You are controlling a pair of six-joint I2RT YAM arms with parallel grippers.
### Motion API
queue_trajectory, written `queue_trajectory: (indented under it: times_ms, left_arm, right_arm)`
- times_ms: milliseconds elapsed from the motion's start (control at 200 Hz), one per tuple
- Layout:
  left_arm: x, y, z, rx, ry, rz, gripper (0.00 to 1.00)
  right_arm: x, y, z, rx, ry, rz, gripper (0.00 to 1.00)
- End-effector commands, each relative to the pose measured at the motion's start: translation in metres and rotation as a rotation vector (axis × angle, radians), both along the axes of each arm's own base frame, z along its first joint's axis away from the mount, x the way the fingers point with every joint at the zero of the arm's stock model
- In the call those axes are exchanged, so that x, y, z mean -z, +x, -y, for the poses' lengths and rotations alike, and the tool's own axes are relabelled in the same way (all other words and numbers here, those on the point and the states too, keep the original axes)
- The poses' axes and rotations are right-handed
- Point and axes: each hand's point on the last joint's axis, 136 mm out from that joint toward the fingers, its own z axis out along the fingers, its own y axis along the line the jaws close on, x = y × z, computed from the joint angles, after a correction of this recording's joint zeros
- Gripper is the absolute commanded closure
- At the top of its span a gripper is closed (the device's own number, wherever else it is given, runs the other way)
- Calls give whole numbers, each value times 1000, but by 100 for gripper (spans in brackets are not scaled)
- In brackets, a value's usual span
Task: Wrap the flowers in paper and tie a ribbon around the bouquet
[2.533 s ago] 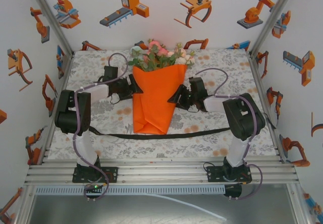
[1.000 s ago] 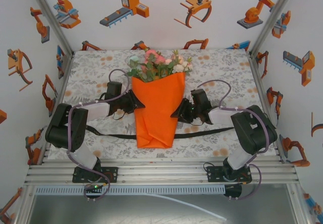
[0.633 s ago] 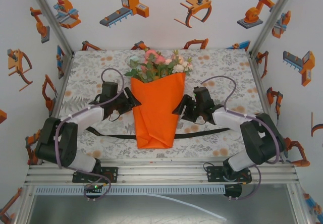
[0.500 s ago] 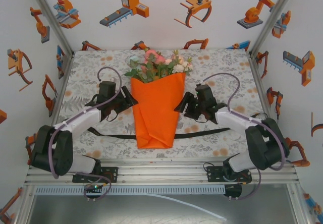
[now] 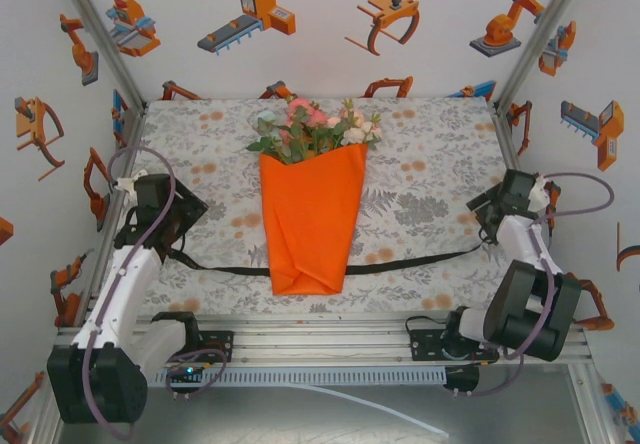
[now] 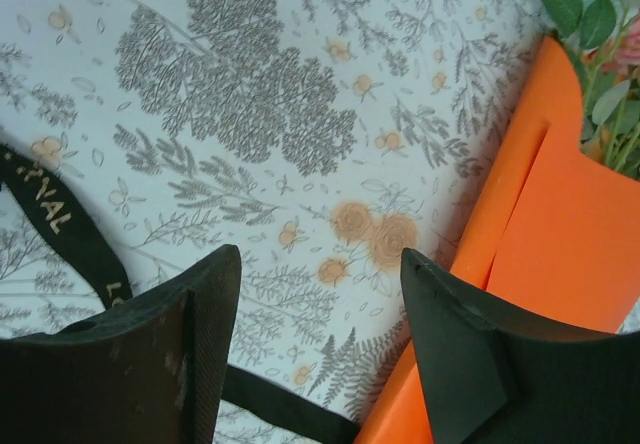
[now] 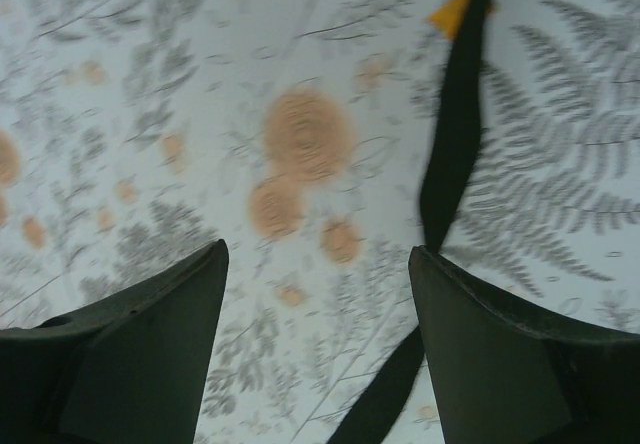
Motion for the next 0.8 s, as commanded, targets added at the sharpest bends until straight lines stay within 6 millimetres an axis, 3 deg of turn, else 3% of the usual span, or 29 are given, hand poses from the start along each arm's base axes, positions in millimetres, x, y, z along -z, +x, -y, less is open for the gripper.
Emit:
queue_trajectory:
  times_ms: [0,185,260,300,350,385,405,476,551,696,796]
  left_arm:
    - [16,-17,-8,-45,11,-61,31]
    - [13,-21,-10,-52,32,-51,13]
    - [12,-24,-14,-77,47,-58,11]
    - [12,-25,-17,-99,53,-65,11]
    - [13,-29,-21,-124,63,-77,11]
    - [15,-33,-26,-162,72,-93,11]
    - [15,-36,-29,-184,77,-104,11]
    - [17,-50,-42,-275,100,-157,11]
    - [21,-73,-54,-379,110,-241,10]
    - [29,-95,-66,-465,109,-319,12]
    - [31,-103,-76,-531,101,-320,14]
  right_arm:
    - [20,-9,12,10,49,-77,34]
    - [45,-12,10,15,112,-154,35]
    - [55,-11,7,11,140,-163,42]
    - [59,-10,5,7,153,-164,54]
    - [61,-6,3,0,167,-149,80]
    - [58,-3,2,-3,174,-133,92]
    - [54,0,1,-12,177,-112,100]
    - [36,13,-10,-63,188,-40,100]
    - [0,33,-32,-171,158,47,100]
    - [-82,66,-107,-427,75,257,100]
    - [-121,76,-159,-569,53,403,100]
